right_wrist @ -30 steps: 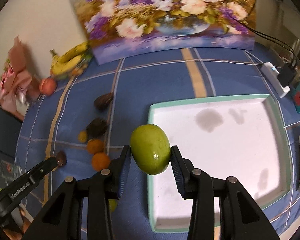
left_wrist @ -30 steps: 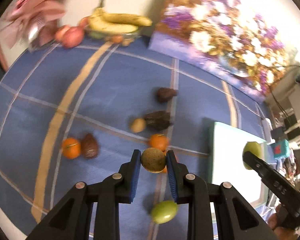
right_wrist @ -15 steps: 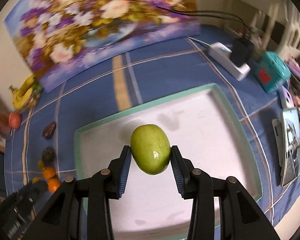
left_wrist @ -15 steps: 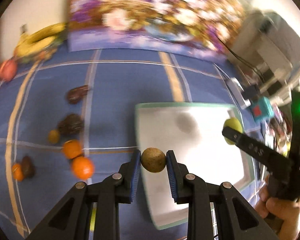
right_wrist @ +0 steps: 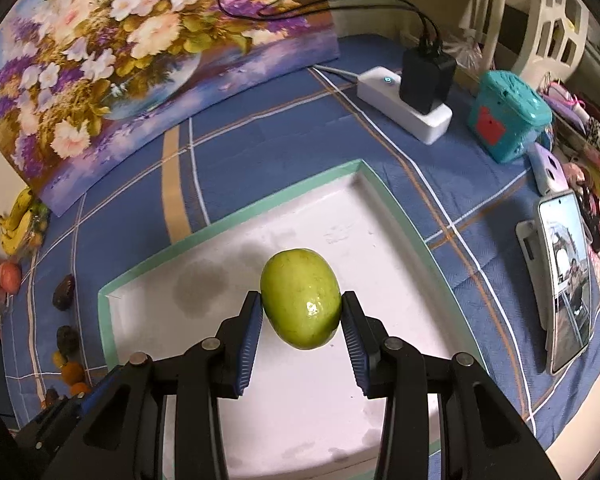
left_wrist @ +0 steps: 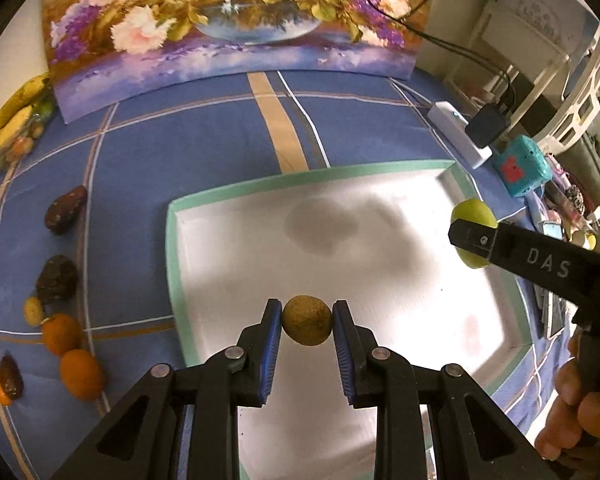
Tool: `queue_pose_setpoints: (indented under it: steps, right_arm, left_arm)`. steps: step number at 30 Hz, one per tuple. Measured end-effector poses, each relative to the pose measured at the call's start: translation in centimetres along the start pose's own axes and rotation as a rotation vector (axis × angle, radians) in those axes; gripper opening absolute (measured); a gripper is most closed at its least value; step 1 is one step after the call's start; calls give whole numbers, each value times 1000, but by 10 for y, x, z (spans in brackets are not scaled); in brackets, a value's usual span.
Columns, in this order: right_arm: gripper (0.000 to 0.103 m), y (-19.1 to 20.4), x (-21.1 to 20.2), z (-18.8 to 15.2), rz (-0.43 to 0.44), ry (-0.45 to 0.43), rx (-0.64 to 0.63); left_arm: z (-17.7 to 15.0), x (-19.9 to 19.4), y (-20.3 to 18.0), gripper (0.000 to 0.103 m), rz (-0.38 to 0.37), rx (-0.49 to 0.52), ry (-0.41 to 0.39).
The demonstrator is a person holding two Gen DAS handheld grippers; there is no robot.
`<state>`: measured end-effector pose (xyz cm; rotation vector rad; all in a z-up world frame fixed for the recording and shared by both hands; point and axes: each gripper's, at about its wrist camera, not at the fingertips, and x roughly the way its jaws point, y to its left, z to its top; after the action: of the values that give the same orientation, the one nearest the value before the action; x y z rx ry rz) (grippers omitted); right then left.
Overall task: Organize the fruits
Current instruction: 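Carry the guava and brown fruit over the white tray with both grippers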
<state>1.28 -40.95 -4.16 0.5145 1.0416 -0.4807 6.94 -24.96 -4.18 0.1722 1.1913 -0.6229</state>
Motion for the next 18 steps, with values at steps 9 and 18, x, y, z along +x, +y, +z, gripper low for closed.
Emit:
queue_pose_setpoints:
  steps: [9,18]
  right_arm:
    - [42,-12,8,-3,-5,21,31]
    - [42,-14,15,-5,-19,41,37]
  left_arm:
    - [-1,13,0,28,10,-3,9]
    - [-4,26,-1,28,23,-1,38]
